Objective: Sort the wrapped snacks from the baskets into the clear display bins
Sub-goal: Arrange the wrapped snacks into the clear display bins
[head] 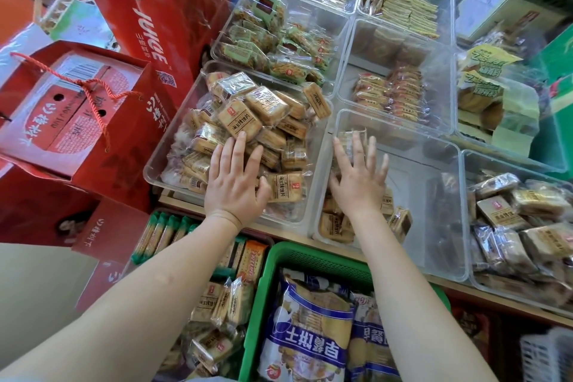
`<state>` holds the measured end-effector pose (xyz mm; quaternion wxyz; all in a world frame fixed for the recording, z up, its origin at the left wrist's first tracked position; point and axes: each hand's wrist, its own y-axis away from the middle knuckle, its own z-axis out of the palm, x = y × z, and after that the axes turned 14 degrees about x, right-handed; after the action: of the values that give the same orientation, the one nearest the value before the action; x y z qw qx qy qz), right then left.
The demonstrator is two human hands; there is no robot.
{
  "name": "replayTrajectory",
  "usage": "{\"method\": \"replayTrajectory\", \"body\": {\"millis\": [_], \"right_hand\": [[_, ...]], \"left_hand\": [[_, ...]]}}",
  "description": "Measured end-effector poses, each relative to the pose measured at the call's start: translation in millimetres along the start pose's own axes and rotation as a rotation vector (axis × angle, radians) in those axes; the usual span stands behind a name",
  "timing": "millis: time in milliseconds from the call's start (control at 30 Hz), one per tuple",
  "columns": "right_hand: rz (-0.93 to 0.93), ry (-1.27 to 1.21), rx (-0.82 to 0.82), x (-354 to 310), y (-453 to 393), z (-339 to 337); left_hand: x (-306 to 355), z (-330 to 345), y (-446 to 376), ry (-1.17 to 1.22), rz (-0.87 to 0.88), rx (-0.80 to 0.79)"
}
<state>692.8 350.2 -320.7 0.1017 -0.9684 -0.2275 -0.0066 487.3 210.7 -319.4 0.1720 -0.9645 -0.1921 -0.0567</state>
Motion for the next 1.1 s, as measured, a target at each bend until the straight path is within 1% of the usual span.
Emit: {"method": "replayTrajectory", "body": {"millis": [100, 200, 233, 267, 333, 367, 433, 500, 600, 667, 733, 833, 900, 933, 1033, 1100], "right_hand": [[0.043, 0.042, -0.019, 4.9, -6.4, 4.2], [0.190, 0.119, 0.025, 4.9, -17.5, 3.5], [0.205, 0.144, 0.031, 3.7, -20.6, 2.4], [0.168, 0.147, 0.018, 2.5, -21.7, 3.1], [0.004, 0.114, -0.078, 2.9, -16.9, 9.3], [-0.042, 0.104, -0.143, 5.0, -12.4, 13.7], [0.006, 0.118, -0.252, 13.1, -2.9, 21.7], [0.122, 0.136, -0.284, 20.1, 3.6, 25.8], [0.274, 0.106, -0.227, 13.1, 0.5, 19.8], [0.337, 0.025, -0.116, 0.1, -8.5, 12.0], [0.328, -0.102, 0.021, -15.2, -22.6, 1.8], [0.190, -0.337, 0.146, -40.8, -50.0, -15.3], [0.099, -0.418, 0.143, -56.3, -66.8, -21.5], [0.086, -0.437, 0.106, -62.3, -73.5, -22.8], [0.114, -0.432, -0.044, -70.0, -89.0, -21.7], [0.114, -0.408, -0.097, -71.7, -95.6, -22.3]], "left_hand": [[0.1, -0.7, -0.4, 0.001, -0.002, 0.010], [0.3, -0.8, -0.5, -0.001, -0.002, 0.013], [0.5, -0.9, -0.5, -0.003, -0.002, 0.014], [0.4, -1.1, -0.6, -0.004, -0.003, 0.014], [0.2, -1.6, -0.9, -0.004, -0.002, 0.014], [0.2, -1.5, -1.2, -0.005, -0.001, 0.015], [0.5, -1.3, -1.0, -0.005, 0.001, 0.017], [0.5, -1.2, -1.2, -0.006, 0.003, 0.021], [0.0, -0.5, -1.3, -0.007, 0.005, 0.019], [-0.2, -0.2, -0.9, -0.009, 0.006, 0.015], [0.2, -0.5, -0.6, -0.011, 0.008, 0.019], [-0.1, -0.8, -0.7, -0.010, 0.008, 0.026], [-0.1, -0.7, -0.7, -0.012, 0.010, 0.025], [0.0, -0.6, -0.8, -0.011, 0.010, 0.026], [0.3, -0.2, -1.2, -0.008, 0.010, 0.035], [0.4, 0.3, -1.7, -0.010, 0.012, 0.039]]}}
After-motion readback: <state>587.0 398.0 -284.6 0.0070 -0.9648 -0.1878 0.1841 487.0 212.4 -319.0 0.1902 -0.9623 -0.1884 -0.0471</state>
